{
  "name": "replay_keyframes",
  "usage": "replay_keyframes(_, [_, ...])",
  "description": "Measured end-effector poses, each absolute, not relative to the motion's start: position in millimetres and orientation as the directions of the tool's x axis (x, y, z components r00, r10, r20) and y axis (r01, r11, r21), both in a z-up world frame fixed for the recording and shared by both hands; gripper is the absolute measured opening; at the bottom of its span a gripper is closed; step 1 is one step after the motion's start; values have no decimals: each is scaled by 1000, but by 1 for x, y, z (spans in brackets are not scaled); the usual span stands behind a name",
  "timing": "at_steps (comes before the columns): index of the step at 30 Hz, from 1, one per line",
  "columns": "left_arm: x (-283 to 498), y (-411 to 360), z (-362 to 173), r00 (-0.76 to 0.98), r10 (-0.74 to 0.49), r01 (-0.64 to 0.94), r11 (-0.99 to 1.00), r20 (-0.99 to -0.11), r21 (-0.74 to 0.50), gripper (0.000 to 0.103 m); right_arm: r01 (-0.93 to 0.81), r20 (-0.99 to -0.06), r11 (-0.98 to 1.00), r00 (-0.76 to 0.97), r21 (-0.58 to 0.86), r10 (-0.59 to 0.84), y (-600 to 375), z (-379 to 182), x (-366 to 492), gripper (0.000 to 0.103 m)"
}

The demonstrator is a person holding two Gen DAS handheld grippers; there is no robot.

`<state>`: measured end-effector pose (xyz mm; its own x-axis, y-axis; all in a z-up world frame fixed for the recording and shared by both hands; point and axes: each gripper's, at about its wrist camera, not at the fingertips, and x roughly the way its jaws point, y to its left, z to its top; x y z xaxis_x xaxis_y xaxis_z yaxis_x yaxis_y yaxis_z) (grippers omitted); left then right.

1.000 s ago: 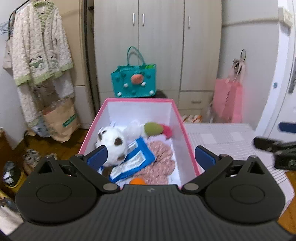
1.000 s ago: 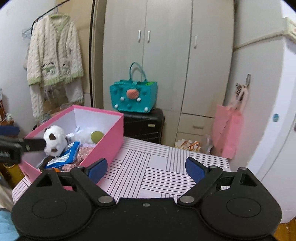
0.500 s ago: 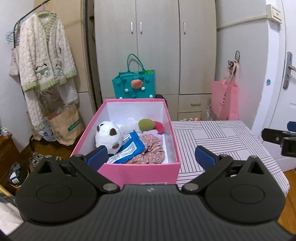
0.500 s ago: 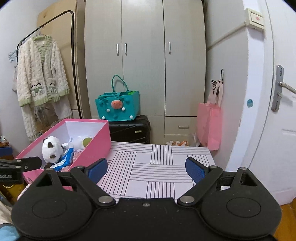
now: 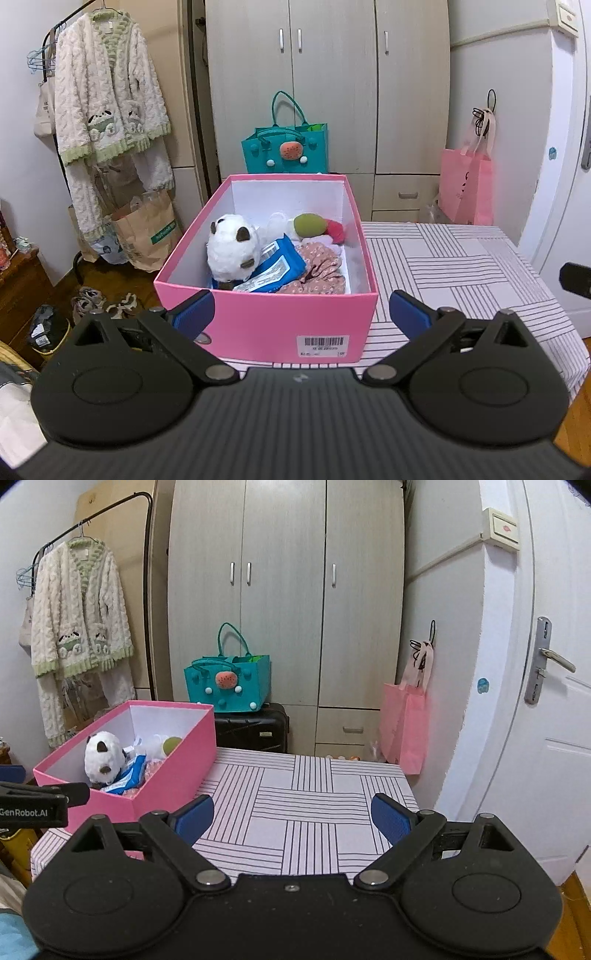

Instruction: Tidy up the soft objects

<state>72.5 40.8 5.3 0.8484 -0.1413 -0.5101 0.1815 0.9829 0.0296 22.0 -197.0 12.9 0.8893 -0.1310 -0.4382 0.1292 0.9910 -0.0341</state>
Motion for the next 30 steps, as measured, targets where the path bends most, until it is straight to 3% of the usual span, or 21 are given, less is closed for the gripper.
replay_keyframes(30, [51, 41, 7, 869, -127, 172, 984, -477, 52, 102, 151, -442, 988, 884, -36, -151, -196, 13, -1, 96])
